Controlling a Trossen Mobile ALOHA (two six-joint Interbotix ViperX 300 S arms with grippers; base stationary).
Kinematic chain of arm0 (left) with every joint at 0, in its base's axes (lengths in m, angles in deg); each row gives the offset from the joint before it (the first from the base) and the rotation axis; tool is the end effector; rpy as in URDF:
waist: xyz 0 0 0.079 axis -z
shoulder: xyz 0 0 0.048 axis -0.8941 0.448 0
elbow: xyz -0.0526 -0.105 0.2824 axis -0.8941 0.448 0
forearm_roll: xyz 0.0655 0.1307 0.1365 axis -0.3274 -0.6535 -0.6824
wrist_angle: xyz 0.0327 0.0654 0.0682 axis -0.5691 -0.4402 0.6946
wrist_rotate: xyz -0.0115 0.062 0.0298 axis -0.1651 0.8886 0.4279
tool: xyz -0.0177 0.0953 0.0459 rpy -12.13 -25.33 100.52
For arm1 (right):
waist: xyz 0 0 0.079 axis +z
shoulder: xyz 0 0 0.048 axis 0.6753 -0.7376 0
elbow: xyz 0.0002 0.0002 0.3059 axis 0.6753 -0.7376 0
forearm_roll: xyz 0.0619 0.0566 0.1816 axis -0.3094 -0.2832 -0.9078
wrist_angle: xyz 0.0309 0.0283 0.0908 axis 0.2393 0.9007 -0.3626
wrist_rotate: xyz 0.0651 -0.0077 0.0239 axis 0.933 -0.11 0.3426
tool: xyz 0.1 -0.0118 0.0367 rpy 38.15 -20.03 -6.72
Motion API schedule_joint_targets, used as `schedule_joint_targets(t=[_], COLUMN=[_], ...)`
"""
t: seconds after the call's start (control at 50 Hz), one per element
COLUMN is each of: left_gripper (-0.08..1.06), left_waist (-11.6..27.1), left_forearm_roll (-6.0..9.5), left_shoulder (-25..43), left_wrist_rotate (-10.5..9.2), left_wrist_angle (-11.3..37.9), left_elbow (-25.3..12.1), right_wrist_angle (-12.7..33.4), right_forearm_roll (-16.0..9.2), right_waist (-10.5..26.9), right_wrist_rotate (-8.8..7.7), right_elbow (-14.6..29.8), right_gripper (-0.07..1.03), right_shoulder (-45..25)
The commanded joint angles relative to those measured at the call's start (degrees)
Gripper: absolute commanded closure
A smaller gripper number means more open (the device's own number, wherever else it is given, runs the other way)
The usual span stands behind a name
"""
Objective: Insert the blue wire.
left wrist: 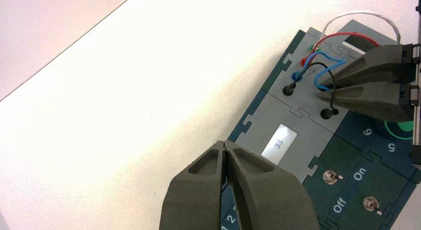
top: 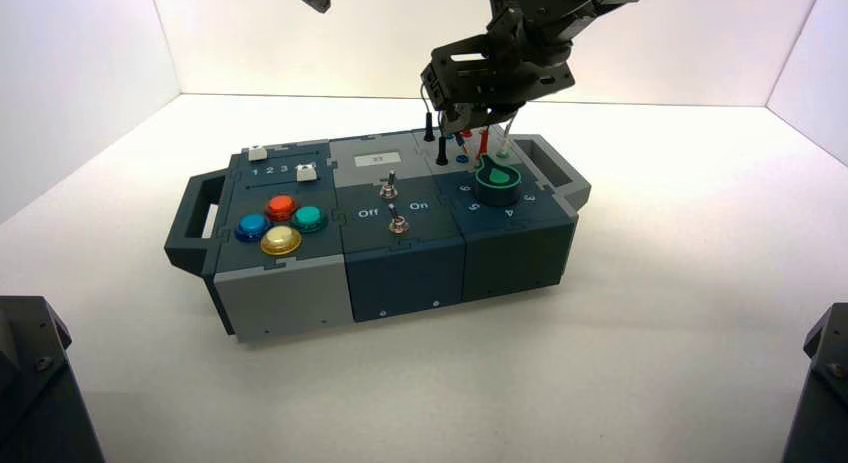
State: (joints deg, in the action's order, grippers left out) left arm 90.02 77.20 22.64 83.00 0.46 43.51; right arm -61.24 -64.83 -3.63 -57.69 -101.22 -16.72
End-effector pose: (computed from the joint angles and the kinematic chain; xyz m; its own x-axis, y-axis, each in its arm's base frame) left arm 0.3251 -0.1739 0.1643 0.4419 -0.2823 -0.8515 0.6677 0.7374 0.1021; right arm 0.3055 0.2439 0.0520 0.5380 0.4217 -0.7299 -0.5355 0.8397 0.0904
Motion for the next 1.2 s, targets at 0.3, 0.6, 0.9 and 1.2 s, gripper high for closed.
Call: schedule_joint_targets(t=[0.3, 0.6, 0.9, 1.2], left_gripper=[1.01, 1.01, 1.01, 1.01], left_waist=[-0.4, -0.7, -0.7, -0.7], left_forearm_roll=[0.0, 0.0, 0.0, 0.0], left_shoulder=[-1.7, -1.6, -1.7, -1.9], left_wrist_rotate=[0.35, 0.26, 0.35, 0.35], left_wrist_angle=[-1.0, -1.1, -1.3, -1.4], left_elbow=[-0.6, -0.6, -0.6, -0.6], right_wrist_angle=[0.0, 1.0, 1.0, 1.5], right_forearm_roll=[-0.3, -0.3, -0.2, 0.4], right_waist=[0.6, 0.9, 0.9, 0.8], right_wrist_rotate=[0.26, 0.26, 0.09, -0.35], right_elbow=[2.1, 2.8, 2.7, 3.9], right_gripper=[0.98, 0.98, 0.98, 0.98], right_shoulder=[-0.4, -1.1, -0.8, -1.2])
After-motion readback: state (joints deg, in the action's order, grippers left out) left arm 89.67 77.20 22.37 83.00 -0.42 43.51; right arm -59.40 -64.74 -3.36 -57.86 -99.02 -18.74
